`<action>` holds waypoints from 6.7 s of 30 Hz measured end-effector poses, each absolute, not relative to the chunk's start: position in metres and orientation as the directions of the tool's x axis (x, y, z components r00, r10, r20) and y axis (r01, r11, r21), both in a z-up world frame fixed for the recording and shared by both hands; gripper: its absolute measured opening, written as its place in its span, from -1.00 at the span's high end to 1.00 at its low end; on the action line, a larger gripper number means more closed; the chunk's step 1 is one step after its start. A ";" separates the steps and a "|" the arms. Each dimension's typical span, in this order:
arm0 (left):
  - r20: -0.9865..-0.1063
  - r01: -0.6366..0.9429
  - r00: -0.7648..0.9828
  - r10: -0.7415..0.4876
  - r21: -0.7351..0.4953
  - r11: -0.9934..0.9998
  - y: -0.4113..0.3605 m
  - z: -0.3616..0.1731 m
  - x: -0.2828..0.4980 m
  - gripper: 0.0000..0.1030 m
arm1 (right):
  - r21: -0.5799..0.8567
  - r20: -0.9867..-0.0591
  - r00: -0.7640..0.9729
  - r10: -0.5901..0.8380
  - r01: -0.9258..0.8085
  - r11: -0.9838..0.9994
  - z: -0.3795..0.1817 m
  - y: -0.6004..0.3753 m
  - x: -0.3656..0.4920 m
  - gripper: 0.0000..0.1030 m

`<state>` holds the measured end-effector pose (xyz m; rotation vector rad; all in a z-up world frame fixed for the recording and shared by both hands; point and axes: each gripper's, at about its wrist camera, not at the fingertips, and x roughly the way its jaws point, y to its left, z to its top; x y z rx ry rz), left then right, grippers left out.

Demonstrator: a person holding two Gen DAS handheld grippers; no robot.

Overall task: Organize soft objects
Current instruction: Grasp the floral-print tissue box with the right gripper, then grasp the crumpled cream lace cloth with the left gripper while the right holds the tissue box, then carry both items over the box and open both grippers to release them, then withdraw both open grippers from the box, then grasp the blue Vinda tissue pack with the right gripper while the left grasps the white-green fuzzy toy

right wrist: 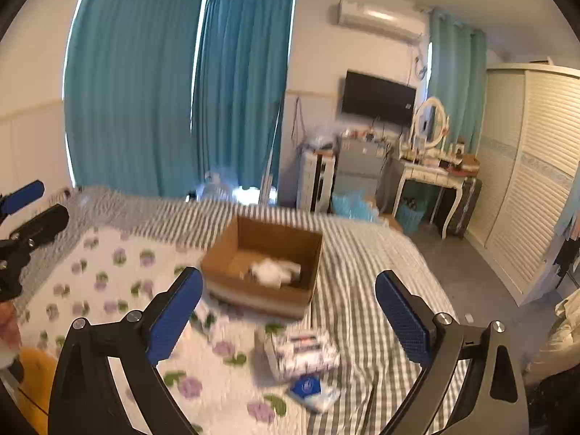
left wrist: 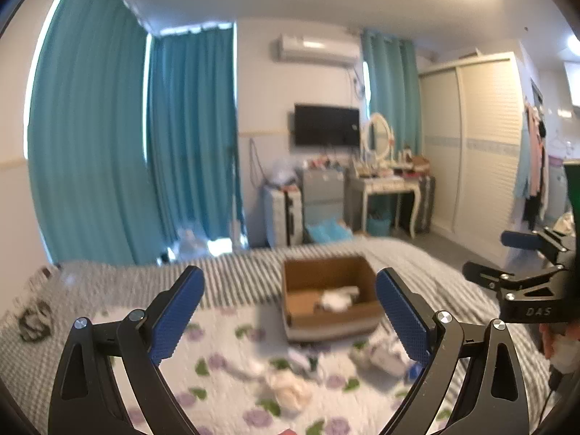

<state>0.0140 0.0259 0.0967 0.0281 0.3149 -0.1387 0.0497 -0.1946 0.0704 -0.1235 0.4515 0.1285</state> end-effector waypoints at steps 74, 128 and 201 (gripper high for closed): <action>-0.723 0.205 0.669 -0.172 -0.044 0.978 0.003 -0.124 0.094 -0.45 | -0.118 -0.572 0.819 0.043 -0.134 0.984 -0.065 -0.196 0.095 0.10; -0.438 0.225 0.883 -0.171 0.074 0.972 -0.041 0.055 0.192 -0.51 | 0.022 -0.432 0.891 0.142 -0.147 0.989 0.066 -0.213 0.235 -0.51; -0.760 0.196 0.646 -0.066 0.082 0.977 -0.036 -0.174 0.196 -0.72 | 0.106 -0.700 0.710 0.081 -0.010 0.994 -0.162 -0.219 0.209 -0.55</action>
